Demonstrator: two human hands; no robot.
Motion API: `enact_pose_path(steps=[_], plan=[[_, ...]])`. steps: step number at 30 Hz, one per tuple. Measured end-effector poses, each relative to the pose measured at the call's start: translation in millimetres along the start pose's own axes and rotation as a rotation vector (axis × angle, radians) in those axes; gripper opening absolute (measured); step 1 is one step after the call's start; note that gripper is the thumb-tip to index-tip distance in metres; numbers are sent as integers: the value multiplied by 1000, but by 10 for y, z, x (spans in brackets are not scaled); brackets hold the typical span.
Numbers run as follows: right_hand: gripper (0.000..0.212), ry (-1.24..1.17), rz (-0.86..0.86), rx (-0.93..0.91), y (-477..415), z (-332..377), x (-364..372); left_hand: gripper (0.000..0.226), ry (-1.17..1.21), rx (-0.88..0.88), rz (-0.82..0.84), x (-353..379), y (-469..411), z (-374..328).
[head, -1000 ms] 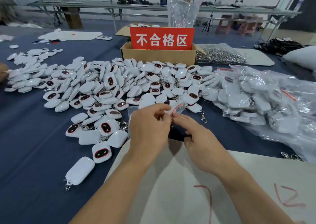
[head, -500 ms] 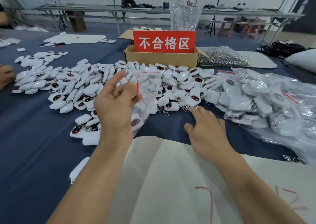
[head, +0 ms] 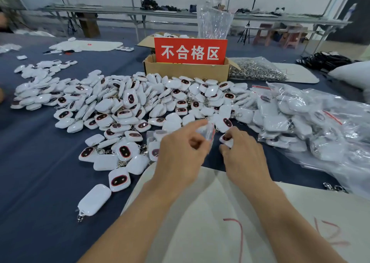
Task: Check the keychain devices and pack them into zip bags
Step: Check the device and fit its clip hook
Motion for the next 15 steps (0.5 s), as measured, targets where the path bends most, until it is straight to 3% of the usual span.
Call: enact_pose_path(steps=[4, 7, 10, 13, 15], plan=[[19, -138, -29, 40, 28, -72, -56, 52, -172, -61, 249, 178, 87, 88], [39, -243, -61, -2, 164, -151, -170, 37, -251, -14, 214, 166, 116, 59], [25, -477, -151, 69, 353, -241, -276, 14, -416, 207, 50, 151, 156, -73], [18, -991, -23, 268, 494, -234, -239, 27, -132, 112, 71, 174, 195, -131], [19, -1121, 87, 307, 531, -181, -213, 32, 45, -5, 174, 235, 217, -128]])
Point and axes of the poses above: each hand's wrist, its own y-axis away from the middle knuckle, its own x-axis out of the palm, z = x × y, the point moved 3 cm from there along -y, towards the middle knuckle, and after that the axes turned 5 degrees about y, right-handed, at the moved point
